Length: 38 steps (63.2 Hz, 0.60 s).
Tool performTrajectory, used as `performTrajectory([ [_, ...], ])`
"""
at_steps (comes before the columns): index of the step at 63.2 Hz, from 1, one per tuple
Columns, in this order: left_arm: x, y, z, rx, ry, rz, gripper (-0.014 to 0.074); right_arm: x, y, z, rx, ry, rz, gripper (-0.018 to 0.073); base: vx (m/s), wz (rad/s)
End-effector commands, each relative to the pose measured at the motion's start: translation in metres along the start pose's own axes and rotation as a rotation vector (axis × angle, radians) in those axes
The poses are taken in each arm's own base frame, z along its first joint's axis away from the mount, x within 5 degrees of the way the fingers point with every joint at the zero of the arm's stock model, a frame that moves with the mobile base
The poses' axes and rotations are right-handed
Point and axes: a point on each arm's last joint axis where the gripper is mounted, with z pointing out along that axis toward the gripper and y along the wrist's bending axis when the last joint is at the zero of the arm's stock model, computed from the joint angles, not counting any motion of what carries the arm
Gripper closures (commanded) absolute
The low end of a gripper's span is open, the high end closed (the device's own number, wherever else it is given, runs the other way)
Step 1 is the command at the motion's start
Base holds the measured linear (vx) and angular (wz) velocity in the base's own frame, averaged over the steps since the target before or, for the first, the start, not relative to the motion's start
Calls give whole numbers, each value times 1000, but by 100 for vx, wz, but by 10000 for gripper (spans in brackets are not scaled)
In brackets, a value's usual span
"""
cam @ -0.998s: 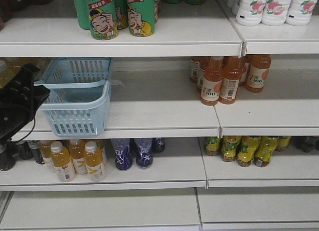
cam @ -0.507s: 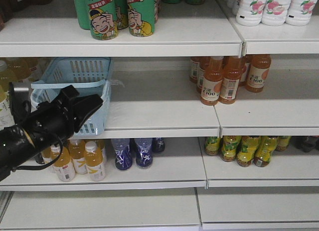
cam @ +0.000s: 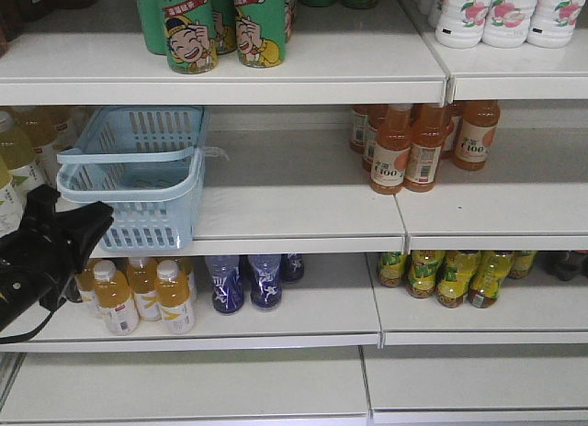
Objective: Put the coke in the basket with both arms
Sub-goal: 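Lower the open left gripper around the basket handle and close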
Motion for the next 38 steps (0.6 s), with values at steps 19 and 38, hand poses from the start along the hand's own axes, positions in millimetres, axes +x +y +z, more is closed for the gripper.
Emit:
performTrajectory([
  [19,-21,-20,-4,176,-138,-220,-64,-1,2,0,-10,-59,-21,564,0,0],
  [38,-26,-18,0,179,-178,-266,-62,-1,2,0,-10,-59,-21,564,0,0],
])
